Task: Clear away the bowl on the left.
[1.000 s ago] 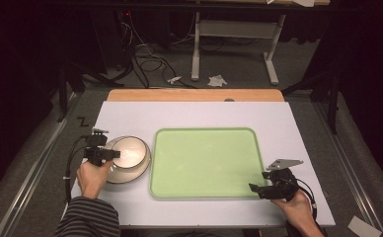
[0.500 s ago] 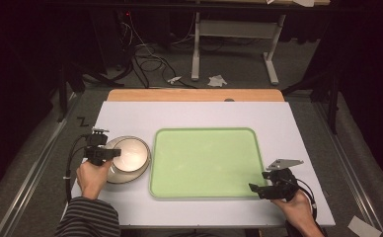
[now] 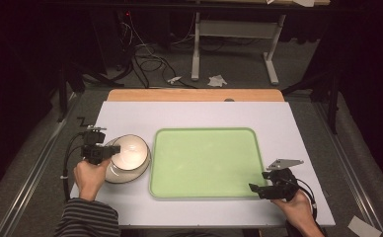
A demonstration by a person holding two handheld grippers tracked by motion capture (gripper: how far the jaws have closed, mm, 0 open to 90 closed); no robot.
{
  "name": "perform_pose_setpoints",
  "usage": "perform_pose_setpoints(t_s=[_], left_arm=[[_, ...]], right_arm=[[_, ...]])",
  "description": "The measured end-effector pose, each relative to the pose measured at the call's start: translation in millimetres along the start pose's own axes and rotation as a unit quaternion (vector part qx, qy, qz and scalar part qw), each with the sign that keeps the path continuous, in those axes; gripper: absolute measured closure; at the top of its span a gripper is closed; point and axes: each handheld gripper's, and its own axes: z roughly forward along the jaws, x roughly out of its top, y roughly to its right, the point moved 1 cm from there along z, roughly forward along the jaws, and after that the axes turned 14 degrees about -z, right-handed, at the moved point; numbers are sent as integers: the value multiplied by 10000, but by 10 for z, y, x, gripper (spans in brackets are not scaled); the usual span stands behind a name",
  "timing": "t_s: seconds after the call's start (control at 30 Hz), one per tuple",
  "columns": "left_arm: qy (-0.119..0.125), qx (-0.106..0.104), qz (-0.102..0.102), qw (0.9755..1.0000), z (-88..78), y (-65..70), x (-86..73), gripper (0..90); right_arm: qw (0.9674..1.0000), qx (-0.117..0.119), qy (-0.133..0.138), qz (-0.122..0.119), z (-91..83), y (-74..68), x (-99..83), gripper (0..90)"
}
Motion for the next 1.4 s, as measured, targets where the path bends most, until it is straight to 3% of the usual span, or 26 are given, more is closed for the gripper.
perform_pose_setpoints(t_s=[0.1,0.33,0.73,1.13,1.4], left_arm=[[79,-52,133,9999,-30,75,0,823],[155,-177,205,9995,-62,158,10,823],[114,-403,409,9983,-115,336,-18,822],[-13,-760,678,9948,-150,571,1,822],[-114,-855,965,9916,-103,812,47,822]], right_arm=[[10000,5,1,5,4,-8,3,323],[10000,28,-7,1,6,4,1,323],[10000,30,11,17,-1,0,1,324],[10000,12,1,10,6,-4,4,324],[10000,15,-6,3,5,-5,3,324]])
